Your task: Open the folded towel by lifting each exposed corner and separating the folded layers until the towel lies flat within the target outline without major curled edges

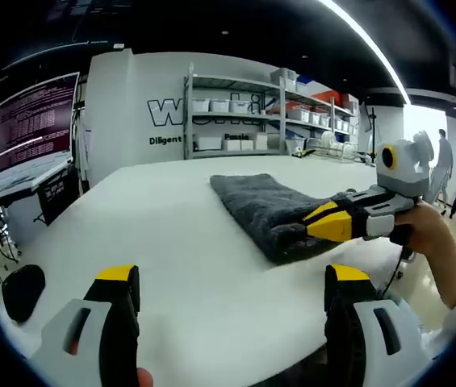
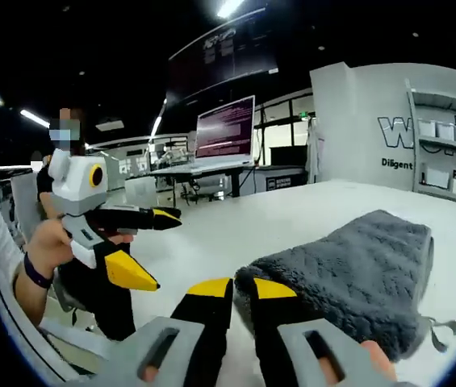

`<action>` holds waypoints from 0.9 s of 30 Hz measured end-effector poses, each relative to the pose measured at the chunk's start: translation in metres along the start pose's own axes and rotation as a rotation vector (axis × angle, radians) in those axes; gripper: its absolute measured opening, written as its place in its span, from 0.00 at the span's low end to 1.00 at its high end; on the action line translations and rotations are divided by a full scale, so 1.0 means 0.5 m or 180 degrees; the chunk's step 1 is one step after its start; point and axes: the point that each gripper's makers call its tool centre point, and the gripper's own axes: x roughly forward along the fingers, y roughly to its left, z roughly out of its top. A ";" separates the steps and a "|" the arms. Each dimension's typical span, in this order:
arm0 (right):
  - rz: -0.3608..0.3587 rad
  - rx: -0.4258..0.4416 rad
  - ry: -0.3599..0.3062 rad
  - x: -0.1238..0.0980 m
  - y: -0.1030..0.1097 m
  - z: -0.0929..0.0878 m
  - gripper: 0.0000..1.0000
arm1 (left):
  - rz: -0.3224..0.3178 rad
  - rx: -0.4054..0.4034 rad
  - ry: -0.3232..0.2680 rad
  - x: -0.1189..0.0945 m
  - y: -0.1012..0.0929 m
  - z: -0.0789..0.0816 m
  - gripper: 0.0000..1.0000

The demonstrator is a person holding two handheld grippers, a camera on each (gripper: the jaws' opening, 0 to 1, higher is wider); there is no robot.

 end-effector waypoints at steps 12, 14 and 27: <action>-0.1610 0.0138 0.0074 -0.283 -0.209 -0.026 0.63 | -0.0416 0.0207 0.0049 0.061 -0.107 0.018 0.94; -0.1752 0.0215 0.0085 -0.315 -0.227 -0.028 0.70 | -0.0494 0.0239 0.0035 0.068 -0.130 0.022 0.93; -0.2296 0.0359 0.0207 -0.436 -0.286 -0.056 0.99 | -0.1092 0.0804 0.0154 0.133 -0.281 0.048 0.91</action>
